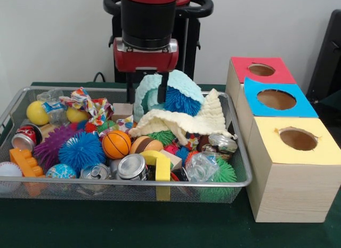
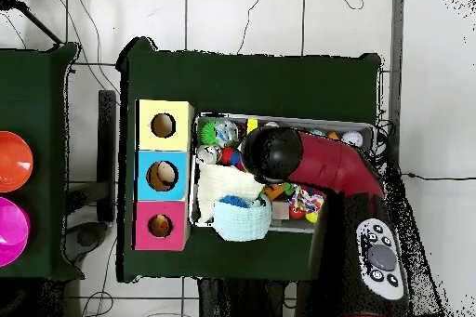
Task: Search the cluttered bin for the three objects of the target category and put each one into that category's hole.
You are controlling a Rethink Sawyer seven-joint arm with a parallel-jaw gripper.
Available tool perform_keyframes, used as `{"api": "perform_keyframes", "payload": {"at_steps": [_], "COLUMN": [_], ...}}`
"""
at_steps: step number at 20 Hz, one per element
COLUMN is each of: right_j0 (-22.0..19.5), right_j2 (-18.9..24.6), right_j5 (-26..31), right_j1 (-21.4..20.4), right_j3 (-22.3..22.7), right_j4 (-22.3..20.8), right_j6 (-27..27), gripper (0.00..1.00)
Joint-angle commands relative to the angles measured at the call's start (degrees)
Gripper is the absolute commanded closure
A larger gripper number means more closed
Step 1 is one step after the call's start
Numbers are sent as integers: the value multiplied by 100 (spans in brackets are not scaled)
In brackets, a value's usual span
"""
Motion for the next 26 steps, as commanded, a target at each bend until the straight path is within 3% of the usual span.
{"api": "perform_keyframes", "payload": {"at_steps": [1,14,26], "right_j0": [51,-144,292], "right_j2": [215,568,266], "right_j5": [-470,-1496,-1353], "right_j1": [-63,378,538], "right_j3": [651,825,472], "right_j4": [121,244,552], "right_j6": [1093,998,1412], "gripper": [0,0,0]}}
